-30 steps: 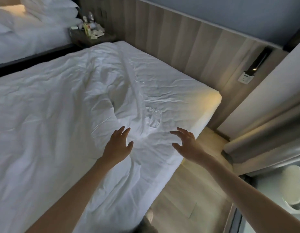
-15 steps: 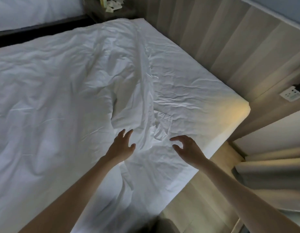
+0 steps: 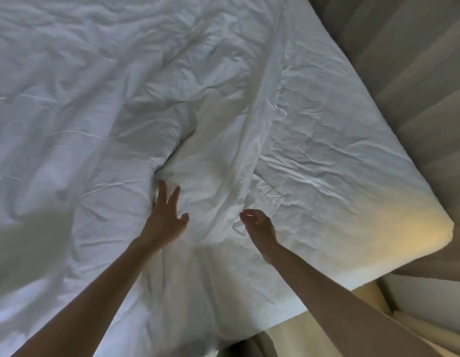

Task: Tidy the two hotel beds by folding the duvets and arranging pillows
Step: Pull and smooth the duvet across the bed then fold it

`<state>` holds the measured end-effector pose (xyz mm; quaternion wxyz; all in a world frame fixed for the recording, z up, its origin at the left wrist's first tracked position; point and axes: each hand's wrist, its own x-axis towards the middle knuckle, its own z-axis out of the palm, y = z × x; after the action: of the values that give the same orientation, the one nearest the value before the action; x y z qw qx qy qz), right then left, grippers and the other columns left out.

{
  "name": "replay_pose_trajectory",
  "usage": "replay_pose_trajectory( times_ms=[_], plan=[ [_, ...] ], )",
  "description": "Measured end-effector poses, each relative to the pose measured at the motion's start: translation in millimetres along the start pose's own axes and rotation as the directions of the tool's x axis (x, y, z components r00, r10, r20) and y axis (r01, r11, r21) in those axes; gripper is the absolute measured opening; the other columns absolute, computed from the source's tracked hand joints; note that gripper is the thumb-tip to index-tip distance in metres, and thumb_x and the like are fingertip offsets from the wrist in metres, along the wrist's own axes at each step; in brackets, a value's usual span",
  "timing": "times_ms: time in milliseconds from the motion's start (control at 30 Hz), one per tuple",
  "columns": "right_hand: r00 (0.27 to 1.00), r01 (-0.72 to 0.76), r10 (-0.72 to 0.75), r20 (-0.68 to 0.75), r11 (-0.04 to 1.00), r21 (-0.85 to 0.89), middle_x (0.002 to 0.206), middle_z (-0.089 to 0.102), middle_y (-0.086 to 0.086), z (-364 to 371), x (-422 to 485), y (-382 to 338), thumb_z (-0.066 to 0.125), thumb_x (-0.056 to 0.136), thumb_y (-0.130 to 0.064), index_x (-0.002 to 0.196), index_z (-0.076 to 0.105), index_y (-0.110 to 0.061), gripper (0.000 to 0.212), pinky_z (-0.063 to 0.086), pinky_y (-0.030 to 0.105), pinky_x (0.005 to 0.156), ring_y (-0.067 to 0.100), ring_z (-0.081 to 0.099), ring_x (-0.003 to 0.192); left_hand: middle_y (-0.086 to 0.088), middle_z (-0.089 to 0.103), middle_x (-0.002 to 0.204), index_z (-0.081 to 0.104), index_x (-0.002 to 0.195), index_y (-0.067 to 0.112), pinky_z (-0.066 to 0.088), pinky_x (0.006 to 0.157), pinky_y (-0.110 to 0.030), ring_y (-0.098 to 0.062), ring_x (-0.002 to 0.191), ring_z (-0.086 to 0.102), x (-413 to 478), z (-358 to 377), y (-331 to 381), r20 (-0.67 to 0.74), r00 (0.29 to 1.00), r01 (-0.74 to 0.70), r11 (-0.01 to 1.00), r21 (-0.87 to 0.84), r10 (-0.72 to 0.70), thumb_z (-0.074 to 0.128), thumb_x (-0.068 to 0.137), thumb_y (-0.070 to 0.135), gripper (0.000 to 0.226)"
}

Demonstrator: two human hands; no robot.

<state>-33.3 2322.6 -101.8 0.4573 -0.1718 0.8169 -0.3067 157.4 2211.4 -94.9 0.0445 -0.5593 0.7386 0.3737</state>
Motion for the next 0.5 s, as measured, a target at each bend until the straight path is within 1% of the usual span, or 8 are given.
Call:
replay_pose_trajectory(
  times_ms=[167,233,267,333,367,400,467,500],
  plan=[
    [0.987,-0.083,0.073,0.142,0.995,0.064,0.141,0.045,0.003,14.5,54.1,0.9,0.062,0.092,-0.034,0.148,0.029,-0.022,0.066,0.038,0.006,0.047,0.014,0.052,0.102,-0.001,-0.021,0.159,0.007,0.155,0.028,0.024,0.112,-0.04,-0.031,0.146,0.02,8.5,29.4,-2.1,-0.063,0.998,0.007,0.998,0.063,-0.003,0.061,0.089,0.021,0.085],
    [0.973,-0.138,0.115,0.199,0.985,0.101,0.145,0.041,0.004,24.9,70.4,1.2,0.067,0.089,-0.036,0.152,0.018,-0.024,0.081,0.042,0.013,0.056,0.019,0.055,0.112,0.005,-0.014,0.161,0.005,0.154,0.03,0.024,0.113,-0.037,-0.023,0.147,0.017,16.3,38.6,-7.5,-0.044,0.999,0.026,0.998,0.062,-0.023,0.061,0.088,0.02,0.088],
    [0.964,-0.185,0.149,0.22,0.97,0.156,0.142,0.045,0.003,31.6,78.3,3.9,0.071,0.085,-0.037,0.152,0.02,-0.026,0.084,0.045,0.018,0.062,0.022,0.057,0.114,0.008,-0.006,0.162,0.005,0.154,0.031,0.027,0.112,-0.035,-0.019,0.146,0.022,20.1,42.2,-10.5,-0.02,0.999,0.05,0.999,-0.012,-0.051,0.061,0.087,0.017,0.089],
    [0.947,-0.258,0.182,0.264,0.922,0.29,0.131,0.057,0.002,45.1,90.6,8.6,0.079,0.077,-0.037,0.142,0.039,-0.025,0.077,0.051,0.028,0.067,0.024,0.062,0.109,0.011,0.022,0.157,0.008,0.153,0.036,0.039,0.107,-0.032,-0.014,0.133,0.044,27.2,49.3,-20.2,0.043,0.992,0.128,0.963,-0.238,-0.121,0.06,0.081,0.017,0.091],
    [0.947,-0.259,0.178,0.267,0.915,0.309,0.126,0.062,0.003,52.2,95.4,11.4,0.082,0.073,-0.038,0.134,0.05,-0.024,0.071,0.053,0.031,0.071,0.024,0.064,0.107,0.012,0.032,0.152,0.008,0.152,0.039,0.041,0.104,-0.03,-0.013,0.125,0.05,28.8,54.0,-25.6,0.079,0.988,0.15,0.943,-0.298,-0.132,0.058,0.078,0.018,0.092],
    [0.949,-0.252,0.173,0.263,0.918,0.306,0.124,0.064,0.003,59.0,100.4,14.0,0.086,0.066,-0.043,0.127,0.056,-0.025,0.071,0.055,0.034,0.079,0.025,0.064,0.107,0.013,0.035,0.151,0.008,0.152,0.039,0.041,0.104,-0.029,-0.012,0.124,0.05,29.3,59.9,-31.9,0.107,0.987,0.152,0.935,-0.322,-0.123,0.055,0.076,0.019,0.092],
    [0.96,-0.218,0.171,0.223,0.953,0.209,0.128,0.06,0.001,72.4,102.7,9.2,0.088,0.04,-0.067,0.125,0.057,-0.03,0.097,0.05,0.042,0.097,0.025,0.059,0.113,0.015,0.03,0.153,0.007,0.153,0.037,0.038,0.103,-0.023,-0.012,0.135,0.041,29.1,72.0,-44.3,0.133,0.985,0.148,0.921,-0.36,-0.106,0.05,0.075,0.012,0.093],
    [0.968,-0.179,0.152,0.202,0.976,0.123,0.13,0.055,-0.001,78.8,100.4,5.5,0.085,0.034,-0.073,0.126,0.056,-0.031,0.106,0.046,0.043,0.102,0.023,0.054,0.117,0.017,0.028,0.153,0.008,0.153,0.037,0.036,0.1,-0.02,-0.011,0.138,0.037,29.1,76.9,-49.3,0.13,0.986,0.15,0.909,-0.389,-0.107,0.048,0.077,0.005,0.092]
  ],
)
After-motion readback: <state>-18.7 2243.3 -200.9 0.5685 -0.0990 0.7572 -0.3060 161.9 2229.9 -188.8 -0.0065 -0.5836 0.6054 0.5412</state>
